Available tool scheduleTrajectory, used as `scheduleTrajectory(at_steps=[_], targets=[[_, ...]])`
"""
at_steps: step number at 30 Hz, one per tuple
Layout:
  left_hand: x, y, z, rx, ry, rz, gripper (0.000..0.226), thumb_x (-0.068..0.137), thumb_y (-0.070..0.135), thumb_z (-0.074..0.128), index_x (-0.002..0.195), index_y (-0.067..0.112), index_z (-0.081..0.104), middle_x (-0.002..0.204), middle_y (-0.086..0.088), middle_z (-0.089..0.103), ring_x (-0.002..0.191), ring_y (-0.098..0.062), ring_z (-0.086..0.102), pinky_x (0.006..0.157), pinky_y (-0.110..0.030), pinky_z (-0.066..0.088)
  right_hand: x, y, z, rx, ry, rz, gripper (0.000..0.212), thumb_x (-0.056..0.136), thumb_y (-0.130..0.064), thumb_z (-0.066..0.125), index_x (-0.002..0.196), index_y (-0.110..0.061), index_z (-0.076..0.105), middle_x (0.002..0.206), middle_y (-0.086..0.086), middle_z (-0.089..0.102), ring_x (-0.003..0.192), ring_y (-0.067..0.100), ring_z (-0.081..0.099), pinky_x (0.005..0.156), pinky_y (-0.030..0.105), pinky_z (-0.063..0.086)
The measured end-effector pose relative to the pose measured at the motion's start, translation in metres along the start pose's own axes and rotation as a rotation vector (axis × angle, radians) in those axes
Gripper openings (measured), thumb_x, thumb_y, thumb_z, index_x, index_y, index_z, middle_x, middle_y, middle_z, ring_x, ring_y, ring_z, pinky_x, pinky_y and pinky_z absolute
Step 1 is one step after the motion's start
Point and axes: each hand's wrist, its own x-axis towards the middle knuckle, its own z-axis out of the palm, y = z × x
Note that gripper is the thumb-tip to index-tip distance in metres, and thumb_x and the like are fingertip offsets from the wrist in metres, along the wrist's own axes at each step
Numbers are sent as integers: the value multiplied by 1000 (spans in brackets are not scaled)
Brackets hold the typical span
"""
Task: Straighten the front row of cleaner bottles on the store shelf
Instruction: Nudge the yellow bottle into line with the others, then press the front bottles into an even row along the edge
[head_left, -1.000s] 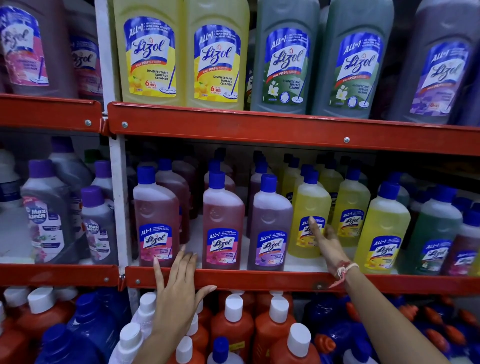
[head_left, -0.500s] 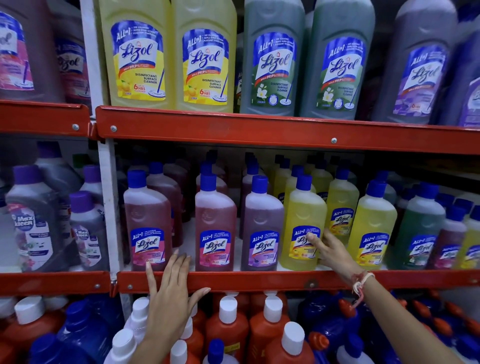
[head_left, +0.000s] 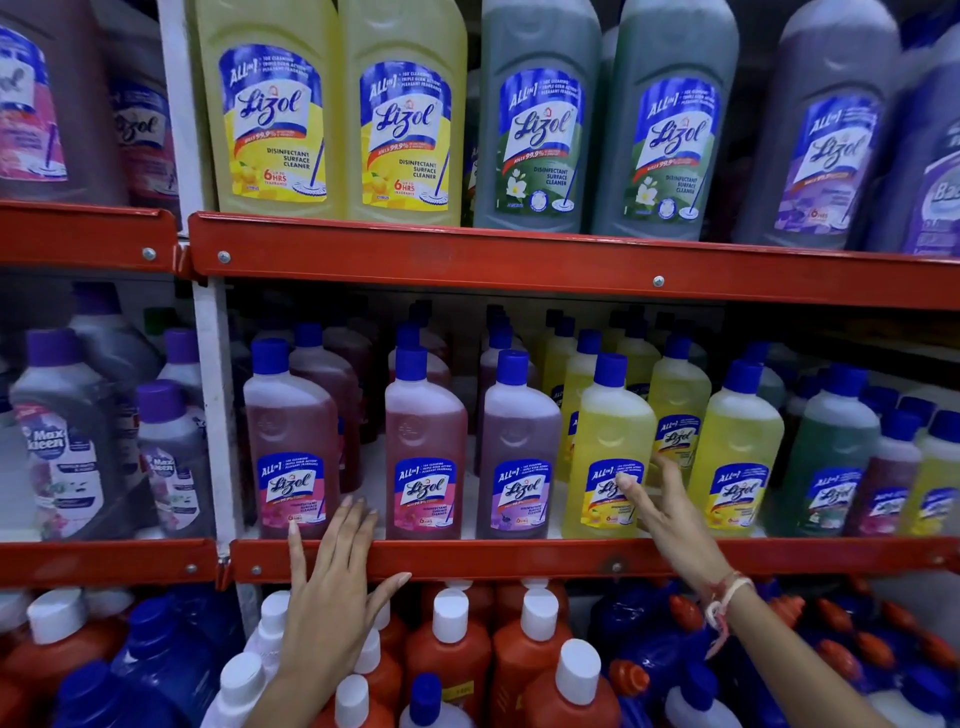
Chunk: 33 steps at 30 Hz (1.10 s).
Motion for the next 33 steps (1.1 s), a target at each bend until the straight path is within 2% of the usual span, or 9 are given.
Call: scheduleTrajectory(at_steps=[3, 6, 8, 10, 12, 16, 21, 27, 33], targets=[[-1, 1, -4, 8, -13, 12, 78, 89, 67, 27, 136, 9, 49, 148, -10, 47, 142, -20, 30, 120, -53, 0, -21, -5, 17, -160, 422, -170, 58, 91, -56, 46, 136, -19, 40, 133, 3, 49, 120, 15, 48, 101, 37, 43], [-1, 7, -10, -79, -39, -13, 80, 89, 69, 27, 138, 9, 48, 151, -8, 43, 145, -16, 24, 122, -46, -4, -39, -31, 45, -58, 548, -327, 34, 96, -41, 44, 123, -21, 49, 116, -4, 48, 107, 16, 52, 93, 39, 48], [0, 17, -17, -266, 39, -82, 80, 87, 72, 27, 142, 15, 43, 156, 2, 33, 147, -3, 13, 121, -34, -11, -52, -56, 69, 79, 459, -389, 22, 97, -32, 47, 117, -28, 50, 111, -5, 50, 102, 9, 55, 88, 28, 49], [2, 30, -32, -584, 115, -219, 76, 85, 73, 23, 144, 28, 37, 155, 15, 26, 143, 8, 9, 122, -34, 0, -67, -77, 91, 155, 321, -401, 22, 96, -32, 49, 117, -34, 49, 114, -9, 53, 106, 3, 56, 87, 21, 50], [6, 37, -45, -892, 125, -343, 74, 83, 76, 20, 142, 36, 38, 150, 17, 33, 140, -1, 25, 117, -39, 22, -76, -88, 113, 202, 128, -328, 36, 94, -45, 47, 128, -34, 46, 126, -14, 53, 118, 0, 53, 97, 22, 48], [26, 38, -58, -1327, 71, -471, 109, 58, 99, 22, 141, 31, 42, 142, 6, 47, 131, -13, 46, 111, -38, 30, -77, -102, 143, 365, -211, -49, 78, 85, -70, 40, 152, -37, 17, 160, -16, 26, 144, -4, 26, 121, 31, 25], [35, 35, -65, -1393, -61, -489, 120, 53, 100, 21, 140, 21, 44, 140, -2, 51, 119, -17, 55, 106, -36, 33, -60, -115, 151, 298, -272, 81, 81, 88, -69, 30, 155, -30, 5, 163, -10, 17, 149, 9, 18, 122, 33, 15], [34, 28, -68, -1345, -218, -428, 108, 63, 91, 14, 143, 23, 42, 147, 3, 46, 136, -12, 41, 117, -36, 22, -50, -107, 158, 242, -296, 57, 95, 75, -84, 26, 154, -36, 3, 162, -11, 23, 147, 10, 25, 123, 40, 19], [39, 24, -70, -1391, -166, -468, 128, 48, 101, 23, 145, 19, 39, 138, 4, 48, 118, -5, 49, 98, -20, 35, -52, -110, 158, 211, -399, 9, 78, 87, -71, 27, 153, -40, 1, 152, -11, 41, 130, 1, 43, 113, 27, 29]])
